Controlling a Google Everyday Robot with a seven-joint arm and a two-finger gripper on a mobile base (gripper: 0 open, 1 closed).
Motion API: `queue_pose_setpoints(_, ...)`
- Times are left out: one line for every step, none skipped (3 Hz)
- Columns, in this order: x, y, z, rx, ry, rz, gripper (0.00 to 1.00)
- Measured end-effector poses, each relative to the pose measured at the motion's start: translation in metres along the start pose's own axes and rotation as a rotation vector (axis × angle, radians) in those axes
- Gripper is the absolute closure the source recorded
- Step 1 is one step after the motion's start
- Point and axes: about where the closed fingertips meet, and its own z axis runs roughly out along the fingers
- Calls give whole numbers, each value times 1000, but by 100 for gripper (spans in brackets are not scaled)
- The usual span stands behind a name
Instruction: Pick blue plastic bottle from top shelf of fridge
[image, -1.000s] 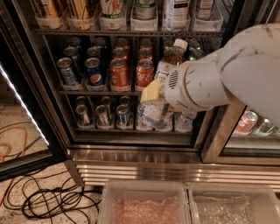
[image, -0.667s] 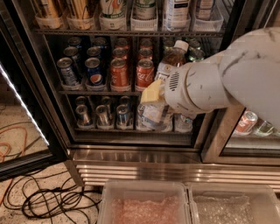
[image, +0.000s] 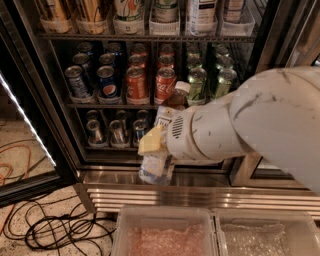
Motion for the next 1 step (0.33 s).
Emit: queue_pose_setpoints(29,10,12,-30,81,5,100)
